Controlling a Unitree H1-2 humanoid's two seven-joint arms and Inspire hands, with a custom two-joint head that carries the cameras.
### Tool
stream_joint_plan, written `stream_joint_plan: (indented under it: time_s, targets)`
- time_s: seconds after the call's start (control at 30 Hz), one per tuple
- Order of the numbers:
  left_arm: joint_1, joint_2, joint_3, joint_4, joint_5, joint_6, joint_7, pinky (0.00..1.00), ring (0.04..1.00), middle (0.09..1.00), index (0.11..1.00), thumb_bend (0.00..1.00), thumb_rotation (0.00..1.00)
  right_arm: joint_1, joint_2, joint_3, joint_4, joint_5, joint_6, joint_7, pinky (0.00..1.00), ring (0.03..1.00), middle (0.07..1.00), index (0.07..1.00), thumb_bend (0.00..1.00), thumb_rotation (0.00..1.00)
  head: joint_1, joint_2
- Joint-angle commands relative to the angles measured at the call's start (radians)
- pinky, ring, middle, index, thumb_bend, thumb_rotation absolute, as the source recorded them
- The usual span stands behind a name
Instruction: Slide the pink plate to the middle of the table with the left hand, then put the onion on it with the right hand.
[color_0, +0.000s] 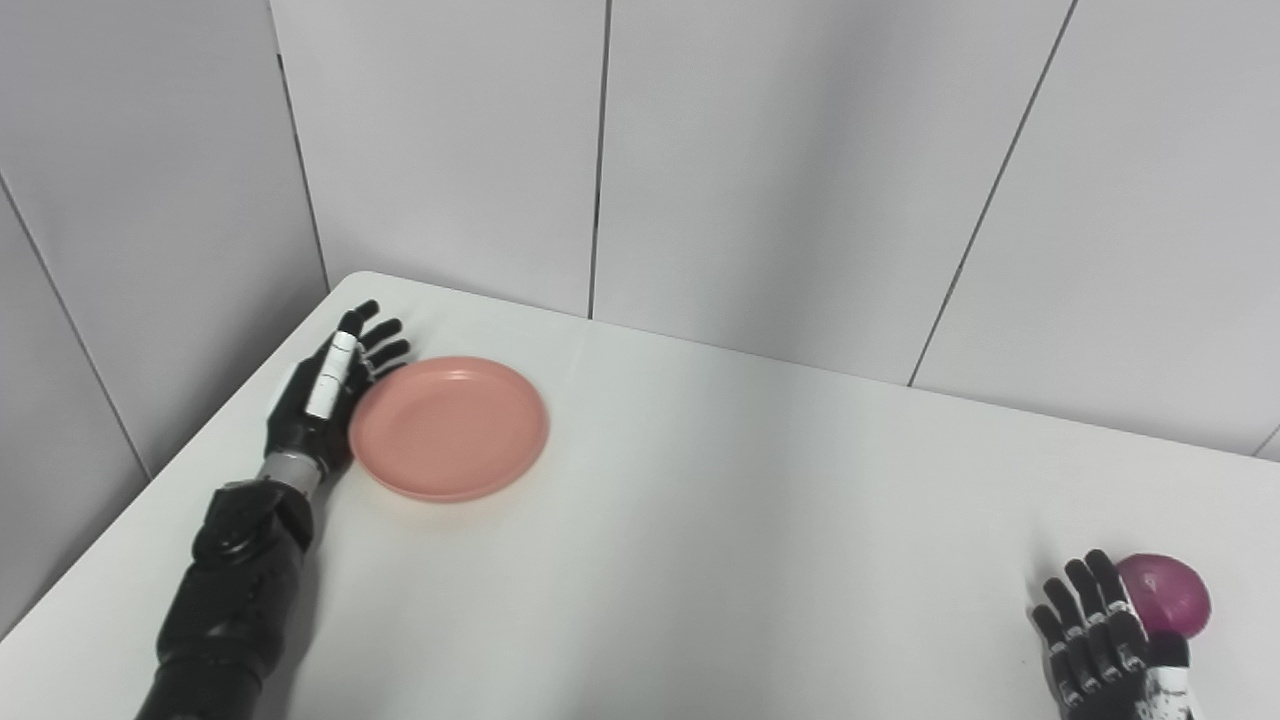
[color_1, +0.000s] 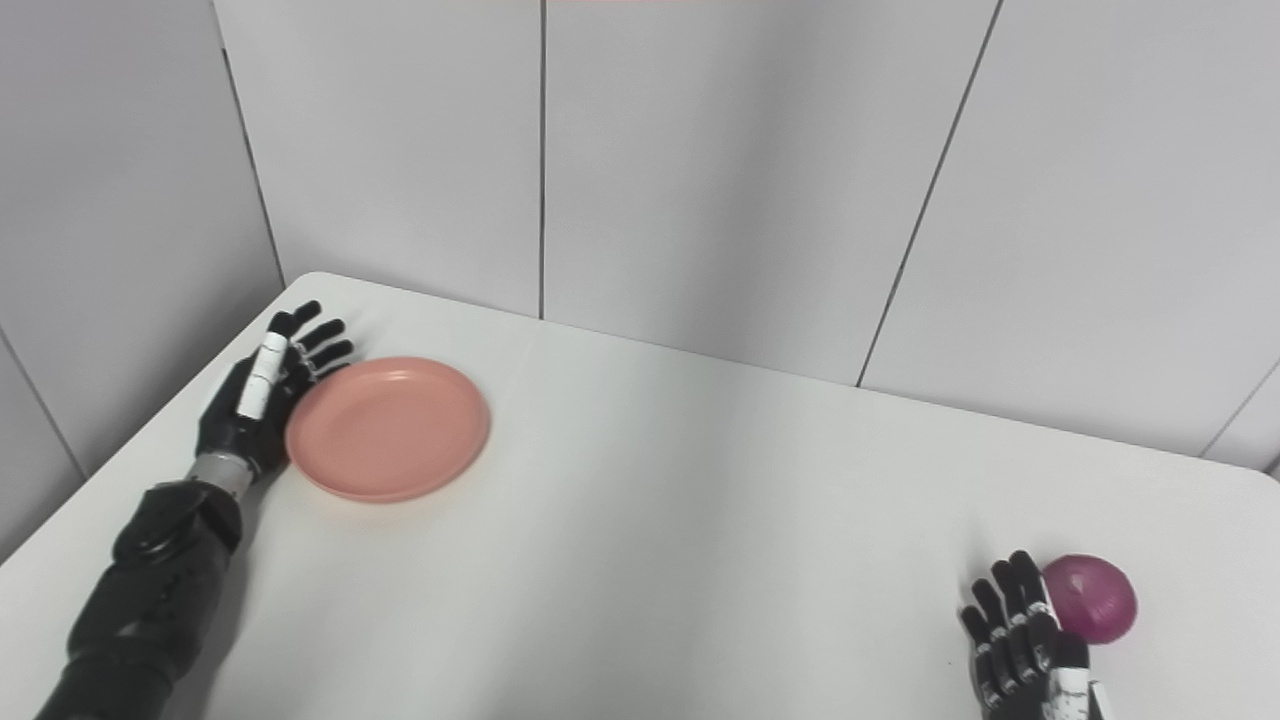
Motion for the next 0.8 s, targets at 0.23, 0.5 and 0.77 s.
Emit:
stream_joint_plan:
  time_s: [0.23, 0.5, 0.77]
  targets:
    - [0.009, -0.053, -0.033, -0.142, -0.006, 0.092, 0.000, 0.82, 0.848, 0.863, 0.901, 0.95, 0.77, 0.045, 0.034, 0.023, 0.017, 0.003, 0.025, -0.015, 1.00, 1.000, 1.000, 1.000, 0.76, 0.87, -0.015, 0.004]
    - [0.021, -0.086, -0.070, -0.230, -0.002, 0.171, -0.008, 0.83, 0.841, 0.852, 0.913, 0.89, 0.79, 0.045, 0.045, 0.036, 0.022, -0.001, 0.017, -0.024, 1.00, 1.000, 0.999, 1.000, 0.80, 0.85, -0.048, 0.004]
    - [0.040, -0.124, -0.117, -0.355, -0.014, 0.266, -0.008, 0.83, 0.839, 0.846, 0.889, 0.91, 0.76, 0.049, 0.057, 0.050, 0.015, -0.014, 0.014, -0.032, 1.00, 1.000, 1.000, 1.000, 0.86, 0.82, -0.079, 0.019]
